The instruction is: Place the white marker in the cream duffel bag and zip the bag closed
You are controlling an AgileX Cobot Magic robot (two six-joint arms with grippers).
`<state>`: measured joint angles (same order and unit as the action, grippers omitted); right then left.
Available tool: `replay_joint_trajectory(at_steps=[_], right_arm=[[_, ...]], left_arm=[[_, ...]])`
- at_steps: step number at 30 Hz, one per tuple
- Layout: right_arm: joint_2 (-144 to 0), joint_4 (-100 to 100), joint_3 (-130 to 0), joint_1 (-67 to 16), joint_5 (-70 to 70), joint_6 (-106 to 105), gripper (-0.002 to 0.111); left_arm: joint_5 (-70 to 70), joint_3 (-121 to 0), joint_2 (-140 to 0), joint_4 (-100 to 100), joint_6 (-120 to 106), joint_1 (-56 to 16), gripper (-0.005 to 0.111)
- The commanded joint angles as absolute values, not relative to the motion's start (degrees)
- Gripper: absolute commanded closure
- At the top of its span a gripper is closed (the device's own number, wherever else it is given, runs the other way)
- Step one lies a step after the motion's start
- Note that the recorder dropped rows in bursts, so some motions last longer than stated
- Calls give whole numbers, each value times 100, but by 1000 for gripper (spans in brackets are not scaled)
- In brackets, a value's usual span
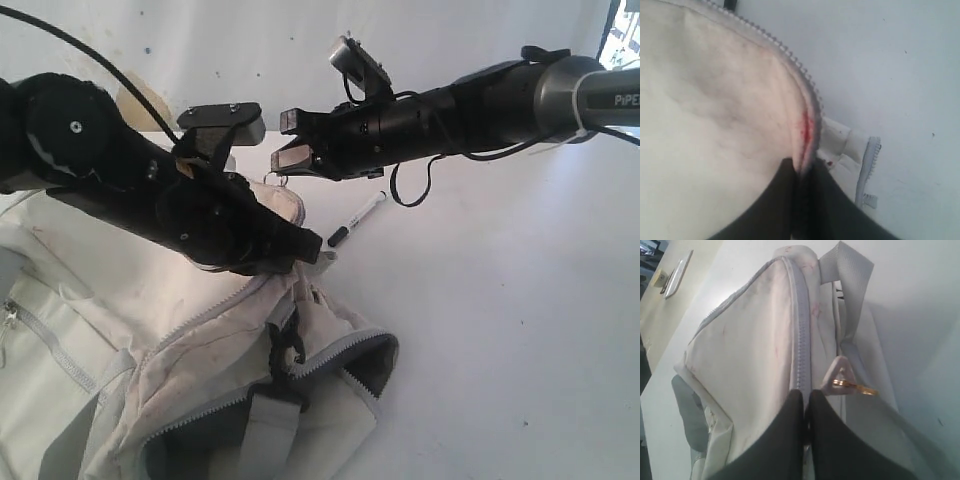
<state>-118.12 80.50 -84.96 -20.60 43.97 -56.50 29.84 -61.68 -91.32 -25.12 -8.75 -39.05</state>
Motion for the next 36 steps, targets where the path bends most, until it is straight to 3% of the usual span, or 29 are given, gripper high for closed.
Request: replay_joint_trajectory(at_steps=[1,23,36], right_arm=[[-11869,8109,-8756,-2046,4305,-5636,108],[-13381,7513,-11429,-1880,5258,-3800,108],[-13881,7661,-12183,-1702,5265,-3417,108]], left_arm=[[3821,-6204,-8853,-2257,-906,-3940,107],[6950,-6204,-8232,183,160,-3917,107],[6996,-6204,-8041,667,469,-3894,107]])
